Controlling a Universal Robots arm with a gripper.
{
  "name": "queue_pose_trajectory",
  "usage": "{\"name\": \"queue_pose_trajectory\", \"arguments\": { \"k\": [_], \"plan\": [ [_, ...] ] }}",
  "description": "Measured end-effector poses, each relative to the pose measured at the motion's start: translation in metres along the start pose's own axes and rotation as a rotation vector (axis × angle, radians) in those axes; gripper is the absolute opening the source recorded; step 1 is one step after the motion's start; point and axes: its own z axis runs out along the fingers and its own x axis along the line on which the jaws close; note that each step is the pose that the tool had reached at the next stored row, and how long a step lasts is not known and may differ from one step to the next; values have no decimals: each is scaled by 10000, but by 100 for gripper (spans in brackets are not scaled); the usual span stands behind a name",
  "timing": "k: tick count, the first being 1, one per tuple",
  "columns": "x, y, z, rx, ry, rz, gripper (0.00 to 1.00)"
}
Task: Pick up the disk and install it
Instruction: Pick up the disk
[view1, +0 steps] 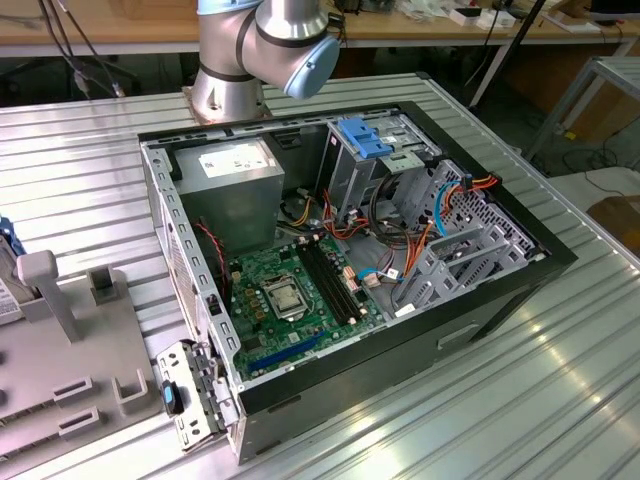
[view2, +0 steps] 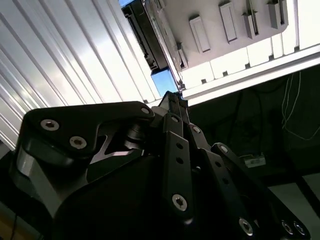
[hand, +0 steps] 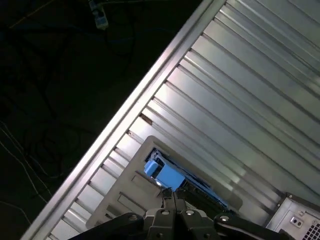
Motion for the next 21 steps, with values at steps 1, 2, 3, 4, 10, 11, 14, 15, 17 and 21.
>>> {"name": "queue_pose_trajectory", "arguments": {
  "k": [1, 2, 3, 4, 10, 11, 14, 15, 17, 21],
  "plan": [
    [2, 1, 0, -3, 11, -208, 11],
    [3, 2, 0, -5, 15, -322, 11],
    [3, 3, 0, -8, 22, -462, 11],
    [4, 3, 0, -11, 28, -610, 11],
    [11, 8, 1, -26, 81, -1741, 11],
    [11, 9, 0, -31, 91, -1979, 11],
    [12, 9, 0, -43, 120, -2608, 11],
    [12, 9, 0, -46, 127, -2782, 11],
    [12, 9, 0, -51, 137, -3030, 11],
    [15, 12, -1, -65, 164, -3662, 11]
  ]
}}
